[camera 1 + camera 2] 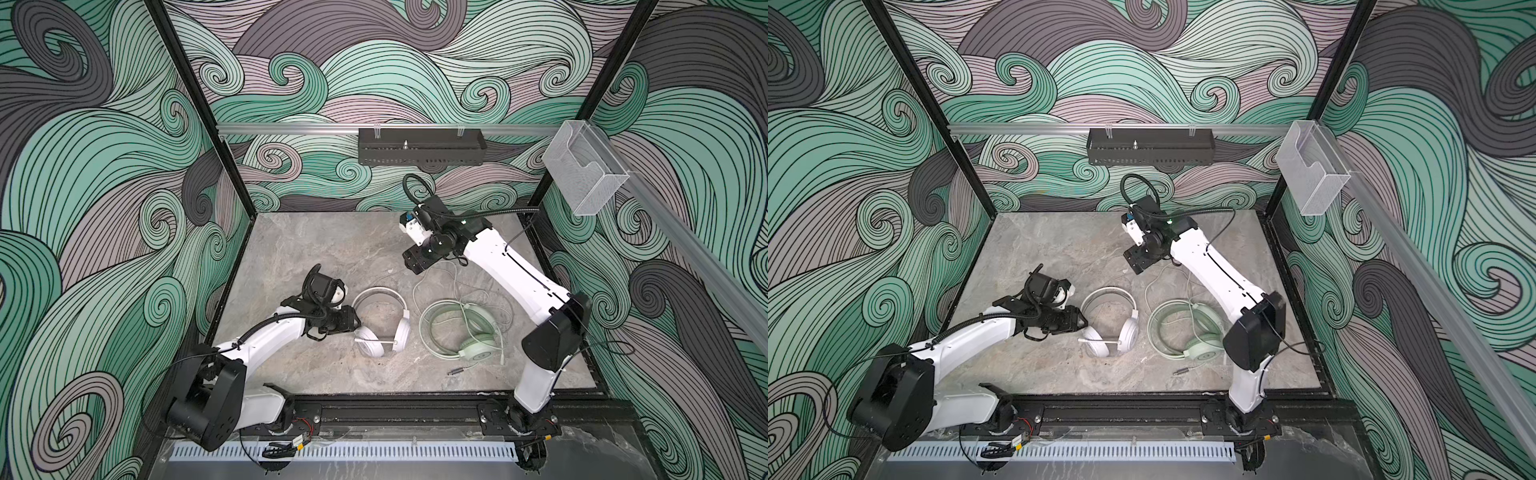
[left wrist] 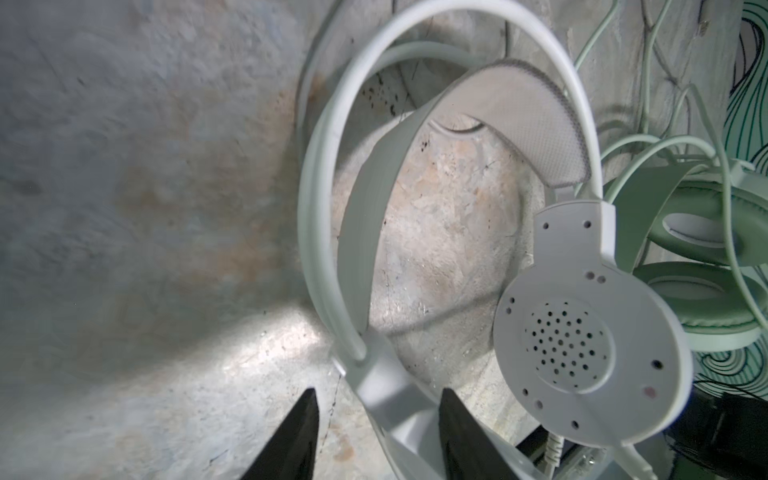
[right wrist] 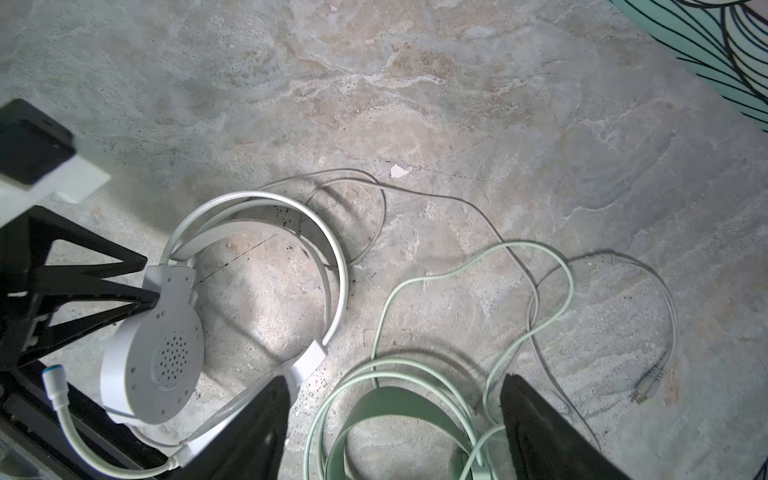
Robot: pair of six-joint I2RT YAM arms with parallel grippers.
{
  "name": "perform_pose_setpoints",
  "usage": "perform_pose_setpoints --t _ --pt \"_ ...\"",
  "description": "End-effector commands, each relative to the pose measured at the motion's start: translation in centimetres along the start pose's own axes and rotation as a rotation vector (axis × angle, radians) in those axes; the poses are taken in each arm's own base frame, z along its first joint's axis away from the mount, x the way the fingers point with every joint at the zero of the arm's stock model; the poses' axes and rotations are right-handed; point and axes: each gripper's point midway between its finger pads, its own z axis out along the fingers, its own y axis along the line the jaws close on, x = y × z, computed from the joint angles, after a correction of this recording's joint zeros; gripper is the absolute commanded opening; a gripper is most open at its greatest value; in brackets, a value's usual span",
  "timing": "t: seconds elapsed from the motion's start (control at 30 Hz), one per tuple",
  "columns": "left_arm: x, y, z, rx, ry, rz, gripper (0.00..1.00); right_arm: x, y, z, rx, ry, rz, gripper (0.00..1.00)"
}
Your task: Wrap the headphones
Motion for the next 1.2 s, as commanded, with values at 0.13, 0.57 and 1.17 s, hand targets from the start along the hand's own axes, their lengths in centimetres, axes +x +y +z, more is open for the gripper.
perform_pose_setpoints --t 0.13,0.57,1.17 --pt "0.1 -3.0 -0.7 0.085 -0.032 -0.022 0.50 1.3 0.1 -1.4 0.000 0.009 0.032 0.83" --pt "-5.0 -4.7 -7.1 -0.118 -0.111 0.207 0.90 2.7 1.7 -5.3 -0.072 -0.138 0.090 0.92" --pt "-7.8 -3.8 -3.7 -0.317 0.223 0.338 0.92 7.9 2.7 -9.0 -0.117 -0.193 0.174 0.99"
